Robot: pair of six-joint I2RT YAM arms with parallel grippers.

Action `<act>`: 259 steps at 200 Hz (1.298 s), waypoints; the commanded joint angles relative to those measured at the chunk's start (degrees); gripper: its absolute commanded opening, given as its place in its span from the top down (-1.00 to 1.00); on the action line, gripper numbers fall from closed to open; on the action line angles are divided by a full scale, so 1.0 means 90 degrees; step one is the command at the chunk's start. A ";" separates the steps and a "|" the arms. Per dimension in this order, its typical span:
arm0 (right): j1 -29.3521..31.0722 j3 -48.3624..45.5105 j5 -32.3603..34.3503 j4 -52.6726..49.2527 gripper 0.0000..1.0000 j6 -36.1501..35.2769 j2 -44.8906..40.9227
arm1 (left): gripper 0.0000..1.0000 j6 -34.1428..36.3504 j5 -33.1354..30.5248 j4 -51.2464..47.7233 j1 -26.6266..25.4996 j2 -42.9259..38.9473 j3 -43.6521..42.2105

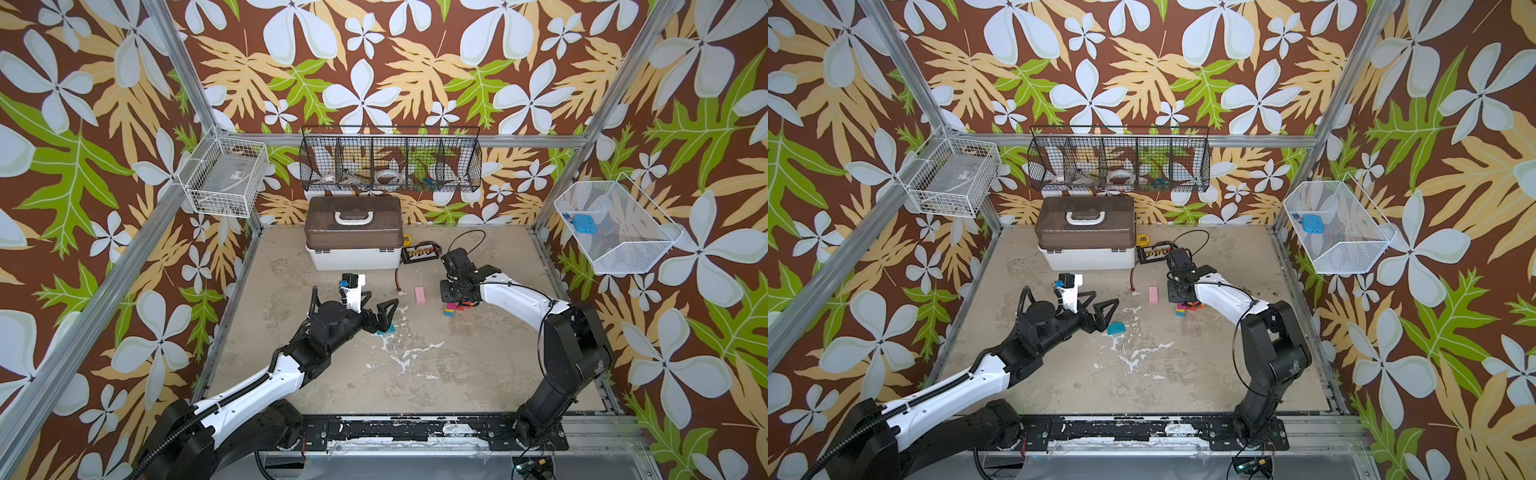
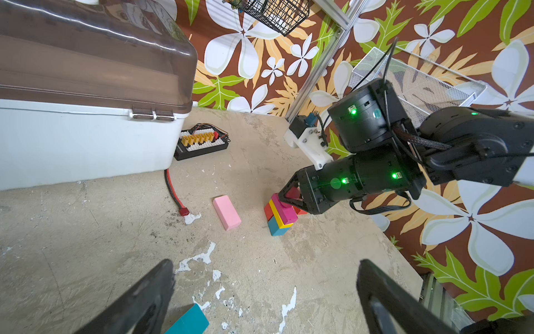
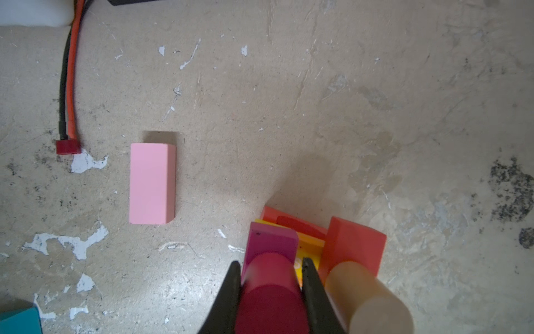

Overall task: Build the wood block tower
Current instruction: 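Lower the magenta cylinder upright onto the stack beside the wooden cylinder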

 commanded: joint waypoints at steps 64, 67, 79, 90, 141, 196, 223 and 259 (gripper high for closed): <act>-0.0006 0.0033 0.0046 -0.0028 0.61 0.0010 0.0044 | -0.99 -0.0020 0.0015 0.0092 -0.0007 -0.0002 0.0006; -0.0006 0.0040 0.0037 -0.0029 0.61 0.0015 0.0045 | -0.99 -0.0015 0.0015 0.0093 -0.0007 -0.0003 0.0006; -0.0015 0.0049 0.0027 -0.0036 0.60 0.0010 0.0054 | -1.00 -0.0017 0.0015 0.0093 -0.0009 0.0009 0.0007; -0.0011 0.0047 0.0019 -0.0028 0.59 0.0010 0.0049 | -1.00 -0.0015 0.0021 0.0094 -0.0009 0.0004 0.0006; -0.0013 0.0079 0.0019 -0.0036 0.51 0.0010 0.0094 | -1.00 -0.0025 0.0019 0.0094 -0.0009 0.0009 0.0006; -0.0012 0.0130 0.0017 -0.0067 0.49 0.0010 0.0152 | -0.99 -0.0018 0.0015 0.0094 -0.0009 0.0011 0.0009; -0.0008 0.0111 0.0024 -0.0048 0.34 0.0008 0.0115 | -0.99 -0.0018 0.0027 0.0094 -0.0009 0.0007 0.0006; -0.0007 0.0108 0.0024 -0.0056 0.28 0.0000 0.0104 | -1.00 -0.0019 0.0024 0.0094 -0.0009 0.0007 0.0006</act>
